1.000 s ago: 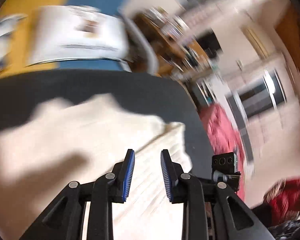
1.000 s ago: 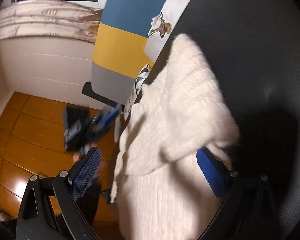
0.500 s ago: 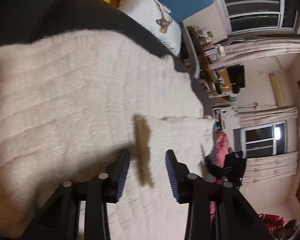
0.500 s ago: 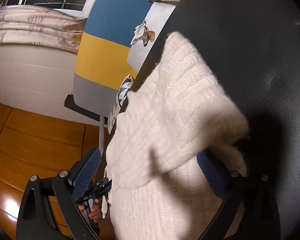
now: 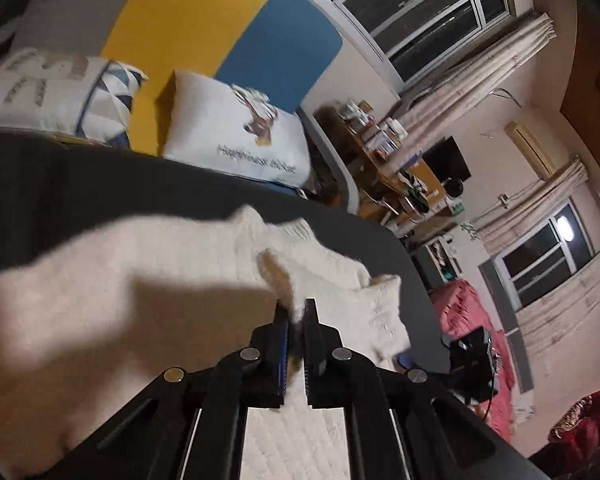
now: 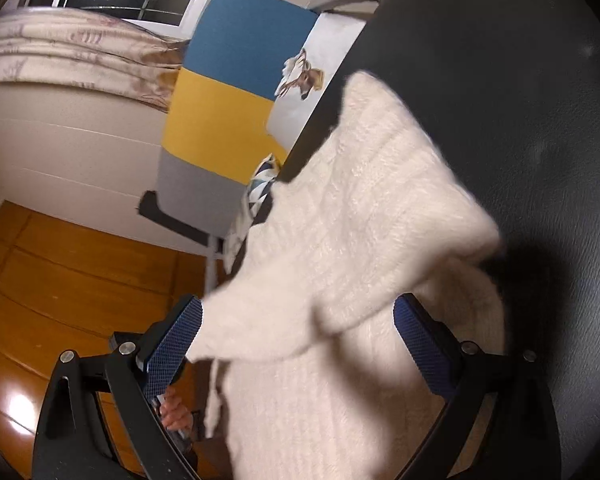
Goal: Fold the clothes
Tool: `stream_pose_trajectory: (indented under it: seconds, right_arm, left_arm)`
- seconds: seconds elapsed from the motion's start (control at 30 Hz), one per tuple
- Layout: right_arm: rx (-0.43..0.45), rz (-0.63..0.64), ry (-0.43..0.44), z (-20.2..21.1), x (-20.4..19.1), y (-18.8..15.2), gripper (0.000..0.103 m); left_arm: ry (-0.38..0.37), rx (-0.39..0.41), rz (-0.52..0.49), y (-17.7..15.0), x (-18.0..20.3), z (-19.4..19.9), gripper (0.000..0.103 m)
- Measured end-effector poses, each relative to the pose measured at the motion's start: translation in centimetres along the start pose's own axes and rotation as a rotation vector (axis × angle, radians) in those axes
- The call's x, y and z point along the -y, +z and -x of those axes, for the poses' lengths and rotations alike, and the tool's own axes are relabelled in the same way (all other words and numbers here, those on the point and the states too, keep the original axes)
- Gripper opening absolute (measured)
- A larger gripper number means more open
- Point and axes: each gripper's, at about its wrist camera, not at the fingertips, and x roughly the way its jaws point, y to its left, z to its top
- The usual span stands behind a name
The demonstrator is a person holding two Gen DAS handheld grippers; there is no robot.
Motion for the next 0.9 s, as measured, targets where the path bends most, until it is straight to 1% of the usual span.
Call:
stream_pose_trajectory:
  seconds: [0.07,0.1,0.2,0.23,0.33,0.37,0.47,0.53,0.57,0.7,0.77,0.83,0.87,0.9]
  right_arm:
    - [0.013,-0.064,0.056,0.2,1.0,0.0,0.099]
    - [0.025,-0.101,0.086,0.3,1.5,0.1,0.099]
    - [0.067,-0.186,0.162,0.4,2.6,0.5,0.099]
    - [0.077,-0.206,0.174,0.3,2.8,0.6,0.099]
    - [0.085,-0.215,0.145,-0.6,2.5,0.8,0.099]
    - [0.102,-0.214,0.138,-0.7,2.3,0.8,0.099]
    - [0.217,-0.203,0.127,-0.3,2.2,1.0,0.099]
    - [0.342,-0.18,0.149,1.1,2.1,0.8,0.099]
    - [0.387,-0.171,0.15,1.7,2.0,0.7,0.099]
    - [0.401,-0.174,0.099,2.3,2.5,0.1,0.099]
    - [0.364,-0.172,0.03,2.3,2.7,-0.4,0.099]
    - [0.295,-0.129,-0.035,2.4,2.1,-0.6,0.099]
    - [0.268,-0.085,-0.072,2.5,1.5,-0.7,0.099]
    - [0.251,-0.005,-0.118,2.6,0.4,-0.6,0.099]
  left_arm:
    - [0.055,-0.013,0.041,-0.1,-1.8,-0.2,0.005]
    - [0.07,-0.024,0.061,-0.2,-2.5,-0.5,0.005]
    - [0.075,-0.074,0.102,-1.0,-3.9,-1.9,0.005]
    - [0.074,-0.086,0.108,-1.3,-4.2,-2.3,0.005]
    - [0.057,-0.108,0.102,-1.8,-4.1,-3.3,0.005]
    - [0.058,-0.111,0.104,-1.8,-4.0,-3.6,0.005]
    - [0.124,-0.14,0.072,-2.0,-4.0,-4.3,0.005]
    - [0.195,-0.18,0.052,-2.3,-4.3,-4.8,0.005]
    - [0.218,-0.193,0.05,-2.5,-4.5,-4.9,0.005]
    - [0.24,-0.208,0.056,-2.7,-5.0,-4.6,0.005]
    - [0.249,-0.215,0.048,-2.7,-4.9,-4.6,0.005]
    - [0.244,-0.217,0.045,-2.5,-4.6,-4.5,0.005]
    - [0.221,-0.212,0.063,-2.3,-4.7,-4.3,0.006]
    - [0.199,-0.206,0.08,-2.1,-4.8,-4.1,0.006]
